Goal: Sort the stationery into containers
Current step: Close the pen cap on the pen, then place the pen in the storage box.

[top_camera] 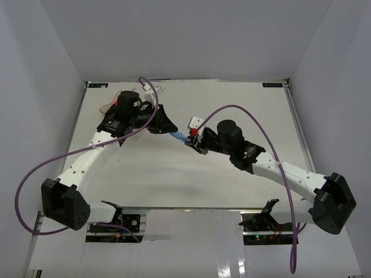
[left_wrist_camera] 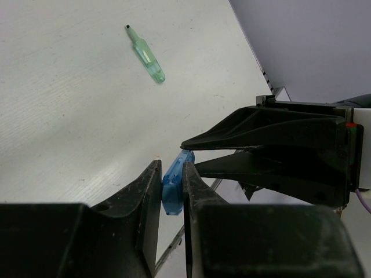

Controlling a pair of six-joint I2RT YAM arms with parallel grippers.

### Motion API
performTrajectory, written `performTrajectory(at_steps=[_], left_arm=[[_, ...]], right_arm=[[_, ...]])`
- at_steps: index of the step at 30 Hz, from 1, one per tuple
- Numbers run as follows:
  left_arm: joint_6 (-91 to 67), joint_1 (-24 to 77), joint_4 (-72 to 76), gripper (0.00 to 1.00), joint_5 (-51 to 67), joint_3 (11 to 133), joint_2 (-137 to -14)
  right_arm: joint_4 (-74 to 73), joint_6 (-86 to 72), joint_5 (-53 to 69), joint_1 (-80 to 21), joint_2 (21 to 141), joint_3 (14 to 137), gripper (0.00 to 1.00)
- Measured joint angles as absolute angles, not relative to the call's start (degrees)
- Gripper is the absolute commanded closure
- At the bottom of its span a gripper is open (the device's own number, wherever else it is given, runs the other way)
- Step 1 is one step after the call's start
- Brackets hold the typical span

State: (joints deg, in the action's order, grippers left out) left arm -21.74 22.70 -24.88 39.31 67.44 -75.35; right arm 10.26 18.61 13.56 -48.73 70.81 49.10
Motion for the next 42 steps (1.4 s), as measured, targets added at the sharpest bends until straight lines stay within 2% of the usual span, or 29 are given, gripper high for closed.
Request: performTrajectory(at_steps=[8,12,13,16,18,22,27,30,33,39,40,42], left_arm=[[-22.96,23.14,-22.96,0.74,39.16,66.24,-76.09],[-23.20,23.20,-22.65,0.74,38.92,66.24,-76.40],[-23.22,23.24,-22.65,0.77,38.83,66.26,-76.40],[-23.22,23.46,-22.70,0.97,38.46,66.59,-76.40],[-23.22,23.59,-22.74,1.00,38.15,66.63,-76.40],[-23.16,24.21,-23.64,1.00,37.76,66.83,-76.40],[-22.87,24.86,-25.23,1.00,37.21,67.88,-76.40],[-22.59,25.39,-26.41,1.00,36.86,69.43,-76.44],[-22.22,26.57,-28.05,1.00,36.64,71.29,-76.95],[-20.84,25.52,-29.15,1.00,32.12,74.89,-77.38],[-20.58,25.23,-29.08,1.00,30.70,74.96,-77.36],[-20.21,24.53,-28.80,1.00,27.29,74.67,-77.30]], right_arm=[[5.93,18.96,13.30,-48.45,71.00,50.85,0.92],[5.89,19.00,13.19,-48.34,71.24,50.87,0.92],[5.87,19.00,13.19,-48.34,71.26,50.87,0.92],[5.91,18.92,13.19,-48.34,71.26,50.81,0.92],[6.04,18.83,13.19,-48.31,71.18,50.61,0.91],[7.90,18.61,13.41,-48.31,70.08,48.40,0.78],[10.48,18.50,13.67,-48.31,68.71,46.24,0.66],[13.61,18.31,14.39,-48.42,68.31,45.52,0.51],[18.48,18.31,15.64,-48.97,67.13,45.17,0.30],[21.30,17.91,16.43,-49.23,63.86,40.80,0.02],[20.95,17.76,16.27,-49.23,63.24,39.72,0.00],[20.23,17.54,15.75,-49.23,61.93,37.67,0.08]])
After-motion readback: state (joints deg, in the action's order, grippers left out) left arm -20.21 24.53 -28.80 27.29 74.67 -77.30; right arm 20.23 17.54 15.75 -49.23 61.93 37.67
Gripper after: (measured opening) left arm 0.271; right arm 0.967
